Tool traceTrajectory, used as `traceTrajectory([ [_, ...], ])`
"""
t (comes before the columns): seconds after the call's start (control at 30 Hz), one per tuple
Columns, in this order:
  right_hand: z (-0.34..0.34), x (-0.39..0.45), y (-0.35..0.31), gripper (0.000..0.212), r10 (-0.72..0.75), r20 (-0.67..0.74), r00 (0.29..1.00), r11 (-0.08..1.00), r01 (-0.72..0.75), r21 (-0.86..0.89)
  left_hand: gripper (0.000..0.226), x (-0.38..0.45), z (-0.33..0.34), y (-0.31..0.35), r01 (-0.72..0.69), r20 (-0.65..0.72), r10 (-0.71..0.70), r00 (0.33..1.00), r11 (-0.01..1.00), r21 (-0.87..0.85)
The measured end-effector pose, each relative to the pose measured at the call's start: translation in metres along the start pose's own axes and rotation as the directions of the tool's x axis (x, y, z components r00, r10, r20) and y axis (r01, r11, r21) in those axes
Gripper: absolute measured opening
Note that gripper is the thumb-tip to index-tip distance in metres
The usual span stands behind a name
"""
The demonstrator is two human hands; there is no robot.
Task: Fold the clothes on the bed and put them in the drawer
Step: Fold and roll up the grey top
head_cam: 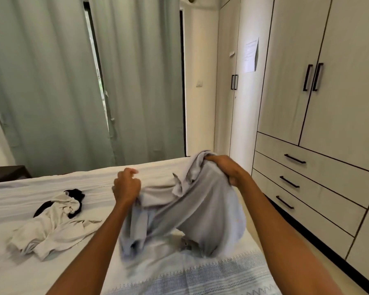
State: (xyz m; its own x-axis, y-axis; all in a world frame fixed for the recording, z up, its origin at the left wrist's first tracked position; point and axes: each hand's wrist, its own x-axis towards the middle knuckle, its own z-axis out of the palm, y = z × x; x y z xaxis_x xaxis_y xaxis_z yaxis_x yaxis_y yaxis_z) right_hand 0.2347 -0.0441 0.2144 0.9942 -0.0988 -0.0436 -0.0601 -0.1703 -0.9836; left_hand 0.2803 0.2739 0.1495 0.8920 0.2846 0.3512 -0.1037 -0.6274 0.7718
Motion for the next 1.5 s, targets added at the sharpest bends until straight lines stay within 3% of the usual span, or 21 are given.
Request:
traceTrajectory([
  [0.07, 0.019, 0.005, 0.005, 0.021, -0.029, 0.07, 0.997, 0.996, 0.023, 0.086, 0.034, -0.018, 0.009, 0.016, -0.14, 0.218, 0.184, 0.959, 0.969, -0.201],
  [0.1, 0.029, 0.007, 0.007, 0.017, -0.061, 0.083, 0.995, 0.995, 0.054, 0.079, 0.034, -0.03, 0.011, 0.027, -0.111, 0.39, 0.232, 0.891, 0.945, -0.308],
  [0.17, 0.048, 0.008, 0.01, 0.019, -0.107, 0.093, 0.99, 0.994, 0.105, 0.028, 0.027, -0.05, 0.015, 0.044, 0.068, 0.68, 0.212, 0.701, 0.93, -0.361],
  [0.23, 0.06, 0.006, 0.013, 0.023, -0.128, 0.135, 0.983, 0.992, 0.129, -0.001, 0.031, -0.061, 0.026, 0.049, 0.221, 0.78, 0.132, 0.612, 0.918, -0.329],
  [0.37, 0.064, 0.0, 0.022, 0.031, -0.058, 0.456, 0.888, 0.981, 0.136, -0.142, 0.078, -0.056, 0.044, 0.028, 0.612, 0.777, -0.019, 0.629, 0.628, -0.481],
  [0.47, 0.064, -0.005, 0.039, 0.037, 0.164, 0.683, 0.711, 0.919, 0.141, -0.368, 0.041, -0.054, 0.051, 0.005, 0.597, 0.637, -0.174, 0.751, 0.59, -0.543],
  [0.53, 0.068, -0.009, 0.053, 0.036, 0.248, 0.712, 0.656, 0.909, 0.096, -0.405, 0.017, -0.056, 0.057, -0.012, 0.559, 0.507, -0.28, 0.815, 0.61, -0.562],
  [0.6, 0.073, -0.007, 0.07, 0.036, 0.271, 0.664, 0.697, 0.9, 0.062, -0.431, 0.02, -0.056, 0.058, -0.032, 0.474, 0.359, -0.32, 0.877, 0.703, -0.53],
  [0.67, 0.078, 0.0, 0.095, 0.038, 0.33, 0.578, 0.746, 0.851, 0.029, -0.524, 0.03, -0.062, 0.047, -0.053, 0.4, 0.214, -0.347, 0.913, 0.864, -0.305],
  [0.77, 0.089, 0.006, 0.147, 0.033, 0.393, 0.458, 0.797, 0.778, -0.023, -0.628, 0.036, -0.07, 0.026, -0.097, 0.37, 0.108, -0.361, 0.926, 0.925, -0.082],
  [0.83, 0.096, 0.004, 0.176, 0.028, 0.328, 0.413, 0.85, 0.708, 0.068, -0.703, 0.04, -0.071, 0.015, -0.132, 0.452, 0.073, -0.45, 0.89, 0.892, -0.009],
  [1.0, 0.139, -0.012, 0.226, 0.029, 0.214, 0.428, 0.878, 0.571, 0.243, -0.784, 0.039, -0.079, -0.009, -0.183, 0.714, 0.161, -0.699, 0.697, 0.658, -0.24],
  [1.07, 0.152, -0.013, 0.245, 0.034, 0.172, 0.385, 0.907, 0.491, 0.26, -0.831, 0.043, -0.085, -0.013, -0.195, 0.738, 0.105, -0.735, 0.669, 0.642, -0.208],
  [1.1, 0.155, -0.014, 0.254, 0.037, 0.155, 0.347, 0.925, 0.433, 0.252, -0.865, 0.045, -0.092, -0.015, -0.196, 0.728, 0.038, -0.733, 0.679, 0.665, -0.165],
  [1.17, 0.162, -0.015, 0.272, 0.045, 0.124, 0.288, 0.95, 0.304, 0.24, -0.922, 0.037, -0.1, -0.017, -0.198, 0.598, -0.08, -0.598, 0.797, 0.801, -0.031],
  [1.23, 0.166, -0.015, 0.283, 0.048, 0.087, 0.262, 0.961, 0.229, 0.236, -0.944, 0.014, -0.108, -0.014, -0.193, 0.418, 0.068, -0.424, 0.903, 0.905, 0.081],
  [1.27, 0.166, -0.015, 0.287, 0.047, 0.07, 0.262, 0.963, 0.215, 0.242, -0.946, 0.014, -0.112, -0.01, -0.19, 0.39, 0.253, -0.396, 0.883, 0.918, 0.076],
  [1.33, 0.162, -0.014, 0.289, 0.044, 0.068, 0.286, 0.956, 0.238, 0.262, -0.935, 0.03, -0.126, -0.002, -0.178, 0.428, 0.599, -0.489, 0.634, 0.867, 0.255],
  [1.4, 0.156, -0.018, 0.286, 0.034, 0.056, 0.326, 0.944, 0.316, 0.293, -0.902, 0.047, -0.144, 0.014, -0.181, 0.304, 0.683, -0.593, 0.426, 0.805, 0.51],
  [1.43, 0.152, -0.019, 0.285, 0.028, 0.047, 0.344, 0.938, 0.342, 0.308, -0.888, 0.054, -0.154, 0.023, -0.185, 0.265, 0.668, -0.625, 0.404, 0.779, 0.568],
  [1.5, 0.146, -0.023, 0.284, 0.025, 0.017, 0.386, 0.922, 0.346, 0.357, -0.868, 0.054, -0.169, 0.043, -0.204, 0.296, 0.61, -0.608, 0.508, 0.788, 0.539],
])
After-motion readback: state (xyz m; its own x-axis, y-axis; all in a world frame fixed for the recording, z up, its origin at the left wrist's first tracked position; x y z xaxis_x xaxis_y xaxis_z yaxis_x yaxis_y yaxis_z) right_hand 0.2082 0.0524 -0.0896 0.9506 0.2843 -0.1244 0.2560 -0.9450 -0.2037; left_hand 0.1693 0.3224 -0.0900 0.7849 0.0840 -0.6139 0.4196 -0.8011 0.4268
